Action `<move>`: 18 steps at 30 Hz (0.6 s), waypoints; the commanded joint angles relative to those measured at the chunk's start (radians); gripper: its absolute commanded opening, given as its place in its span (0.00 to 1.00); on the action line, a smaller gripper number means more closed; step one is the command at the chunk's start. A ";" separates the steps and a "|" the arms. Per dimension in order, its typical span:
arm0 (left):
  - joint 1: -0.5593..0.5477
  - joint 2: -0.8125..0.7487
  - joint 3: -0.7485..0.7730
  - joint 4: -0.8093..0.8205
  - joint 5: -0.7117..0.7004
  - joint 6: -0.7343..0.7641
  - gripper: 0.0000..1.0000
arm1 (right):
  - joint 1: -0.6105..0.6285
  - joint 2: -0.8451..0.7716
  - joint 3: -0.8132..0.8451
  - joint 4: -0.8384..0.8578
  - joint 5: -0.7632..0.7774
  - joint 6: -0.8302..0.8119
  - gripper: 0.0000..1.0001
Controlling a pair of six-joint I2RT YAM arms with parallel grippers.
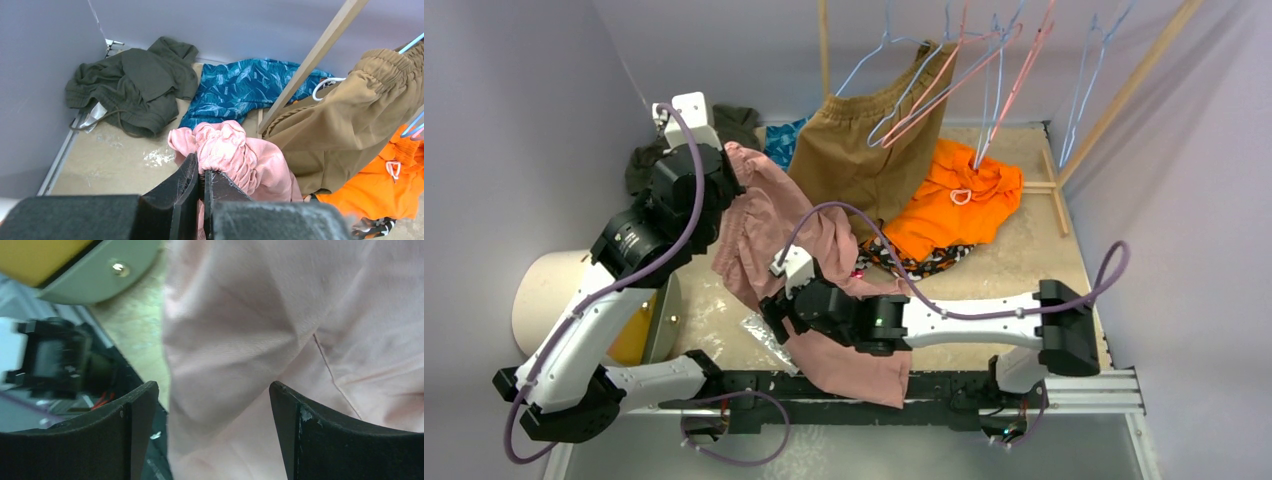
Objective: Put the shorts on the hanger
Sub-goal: Adjust the shorts at the center of the board.
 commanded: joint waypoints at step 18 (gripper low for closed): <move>-0.001 -0.156 0.088 0.069 0.175 0.025 0.00 | -0.146 -0.447 0.013 -0.074 0.458 -0.108 0.00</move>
